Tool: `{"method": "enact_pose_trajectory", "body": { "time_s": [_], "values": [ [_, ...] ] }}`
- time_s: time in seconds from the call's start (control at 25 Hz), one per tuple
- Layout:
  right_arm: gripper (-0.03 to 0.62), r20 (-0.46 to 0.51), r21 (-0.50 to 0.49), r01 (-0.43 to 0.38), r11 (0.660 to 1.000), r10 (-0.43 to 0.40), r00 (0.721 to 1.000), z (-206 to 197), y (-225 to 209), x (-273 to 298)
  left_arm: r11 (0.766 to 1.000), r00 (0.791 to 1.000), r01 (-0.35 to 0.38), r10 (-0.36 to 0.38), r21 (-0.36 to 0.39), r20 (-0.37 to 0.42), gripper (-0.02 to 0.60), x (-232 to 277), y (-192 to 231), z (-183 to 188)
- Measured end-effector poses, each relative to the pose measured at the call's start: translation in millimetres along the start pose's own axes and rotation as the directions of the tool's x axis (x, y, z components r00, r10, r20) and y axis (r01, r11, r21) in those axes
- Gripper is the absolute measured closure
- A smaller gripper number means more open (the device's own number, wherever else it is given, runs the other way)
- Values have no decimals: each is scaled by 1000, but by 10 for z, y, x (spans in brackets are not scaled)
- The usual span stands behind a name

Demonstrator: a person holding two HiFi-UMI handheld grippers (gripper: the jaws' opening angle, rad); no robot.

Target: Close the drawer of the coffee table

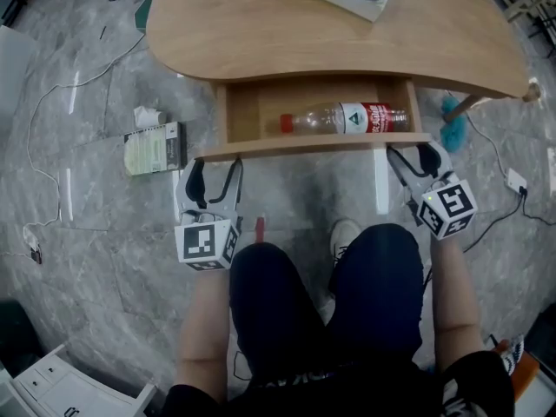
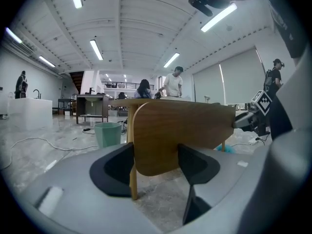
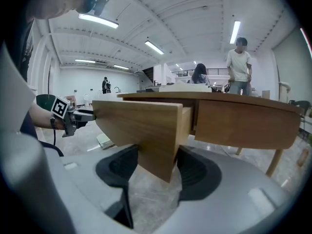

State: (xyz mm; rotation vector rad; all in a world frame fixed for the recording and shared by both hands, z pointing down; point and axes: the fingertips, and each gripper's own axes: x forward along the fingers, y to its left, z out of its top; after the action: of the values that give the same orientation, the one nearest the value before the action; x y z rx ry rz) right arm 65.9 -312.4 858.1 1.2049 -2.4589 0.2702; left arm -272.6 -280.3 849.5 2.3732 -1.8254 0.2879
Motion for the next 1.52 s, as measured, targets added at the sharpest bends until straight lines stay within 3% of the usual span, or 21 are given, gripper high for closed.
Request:
{"method": "enact_pose_trajectory", "body": {
  "time_s": [0.4, 0.88, 1.28, 1.52],
  "values": [
    [350, -47, 20, 29, 999, -28, 999, 126, -242, 298, 1000, 999, -20, 19, -7, -47, 290, 336, 100, 61],
    [350, -40, 117, 184, 976, -180, 983, 255, -548, 590, 998, 996, -53, 51, -22, -79, 290, 731, 190, 152],
    [352, -27, 225, 259, 939, -260, 965, 326, -668, 789, 988, 987, -136, 129, -73, -94, 291, 968, 314, 205],
    [353, -29, 274, 334, 902, -339, 940, 341, -718, 846, 978, 980, -186, 177, -98, -96, 293, 1042, 339, 208]
  ]
}}
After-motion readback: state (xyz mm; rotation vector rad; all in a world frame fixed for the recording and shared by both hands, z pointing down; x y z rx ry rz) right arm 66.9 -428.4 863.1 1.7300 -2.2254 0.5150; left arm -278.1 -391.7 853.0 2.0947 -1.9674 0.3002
